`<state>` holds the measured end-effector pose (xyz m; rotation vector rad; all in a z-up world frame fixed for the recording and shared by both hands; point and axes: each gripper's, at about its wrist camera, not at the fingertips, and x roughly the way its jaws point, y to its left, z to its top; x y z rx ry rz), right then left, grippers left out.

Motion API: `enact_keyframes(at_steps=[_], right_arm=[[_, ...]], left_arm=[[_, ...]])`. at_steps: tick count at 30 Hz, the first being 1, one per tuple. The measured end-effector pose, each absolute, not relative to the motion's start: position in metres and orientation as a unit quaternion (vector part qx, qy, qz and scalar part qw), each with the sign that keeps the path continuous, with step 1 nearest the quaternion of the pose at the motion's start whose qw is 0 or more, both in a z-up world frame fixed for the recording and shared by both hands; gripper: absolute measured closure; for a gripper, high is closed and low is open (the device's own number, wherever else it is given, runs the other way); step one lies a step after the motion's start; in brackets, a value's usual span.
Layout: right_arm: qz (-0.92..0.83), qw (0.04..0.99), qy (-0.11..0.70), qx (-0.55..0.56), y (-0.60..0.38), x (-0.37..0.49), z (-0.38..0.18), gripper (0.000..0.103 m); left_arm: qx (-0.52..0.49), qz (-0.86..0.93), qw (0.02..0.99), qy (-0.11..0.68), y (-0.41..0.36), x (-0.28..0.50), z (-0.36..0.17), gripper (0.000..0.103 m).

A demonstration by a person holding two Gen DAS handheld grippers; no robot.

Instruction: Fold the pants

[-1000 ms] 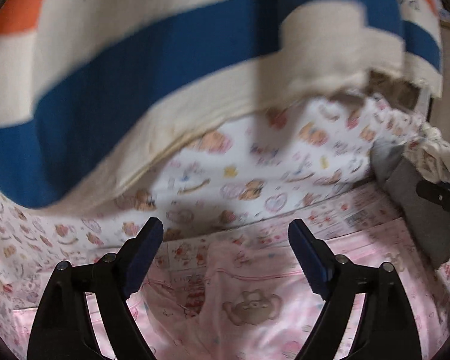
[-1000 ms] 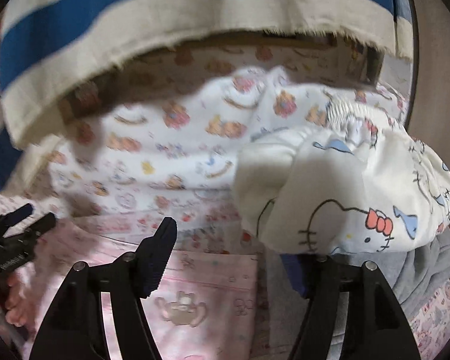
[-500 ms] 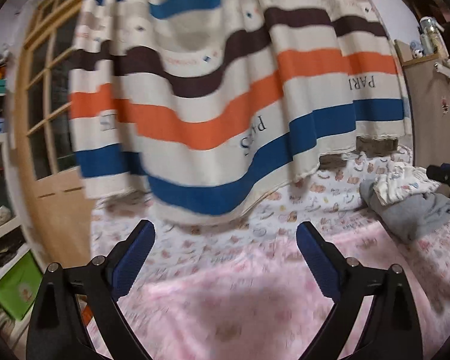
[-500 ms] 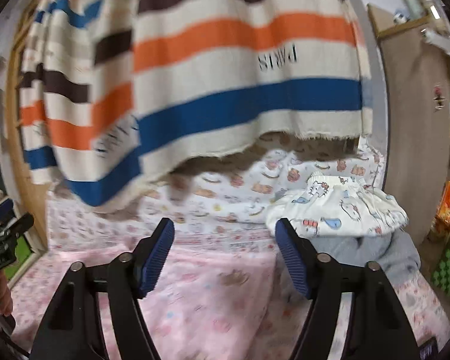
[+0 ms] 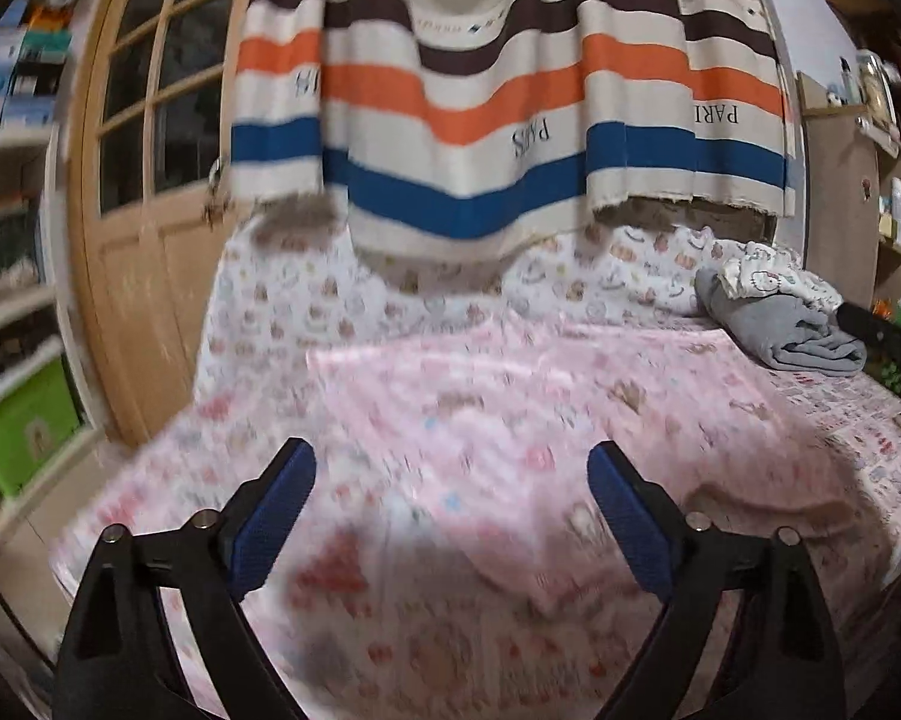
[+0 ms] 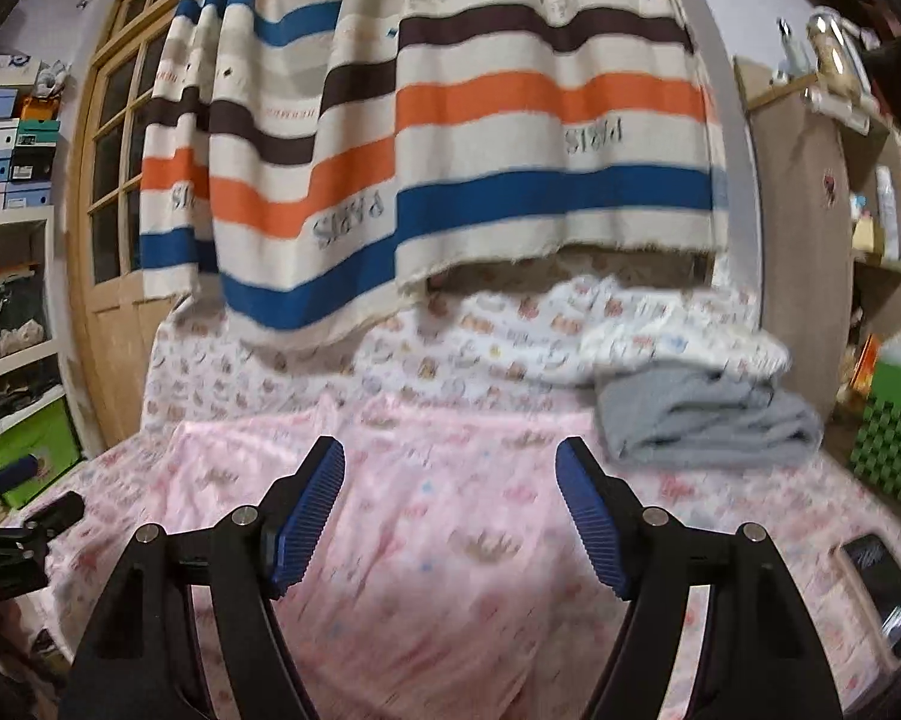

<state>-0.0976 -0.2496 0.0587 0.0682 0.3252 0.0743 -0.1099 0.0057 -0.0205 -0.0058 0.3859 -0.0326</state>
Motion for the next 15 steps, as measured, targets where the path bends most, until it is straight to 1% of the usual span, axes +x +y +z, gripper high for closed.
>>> enact_keyframes(at_steps=[1, 4, 10, 12, 14, 15], right_arm=[[0.040, 0.985, 0.163, 0.040, -0.249, -0.100, 0.055, 0.028], [0.035, 0.984, 0.165, 0.053, -0.243, -0.109, 0.036, 0.028], [0.008, 0.986, 0.169, 0.007, -0.228, -0.126, 0.009, 0.028], [0.019, 0.984, 0.175, 0.005, -0.228, -0.131, 0.002, 0.028], [0.023, 0.982, 0.188, 0.002, -0.229, -0.135, -0.006, 0.028], [0.021, 0.981, 0.195, -0.002, -0.230, -0.136, -0.011, 0.028]], left_arm=[[-0.010, -0.018, 0.981, 0.195, 0.006, -0.113, -0.027, 0.015], [-0.012, -0.016, 0.978, 0.207, 0.001, -0.123, -0.050, 0.026], [-0.017, -0.028, 0.972, 0.231, -0.010, -0.131, -0.067, 0.035], [-0.020, -0.031, 0.971, 0.237, -0.012, -0.131, -0.070, 0.036], [-0.012, -0.028, 0.968, 0.248, -0.015, -0.130, -0.075, 0.042], [-0.008, -0.025, 0.967, 0.253, -0.016, -0.130, -0.077, 0.043]])
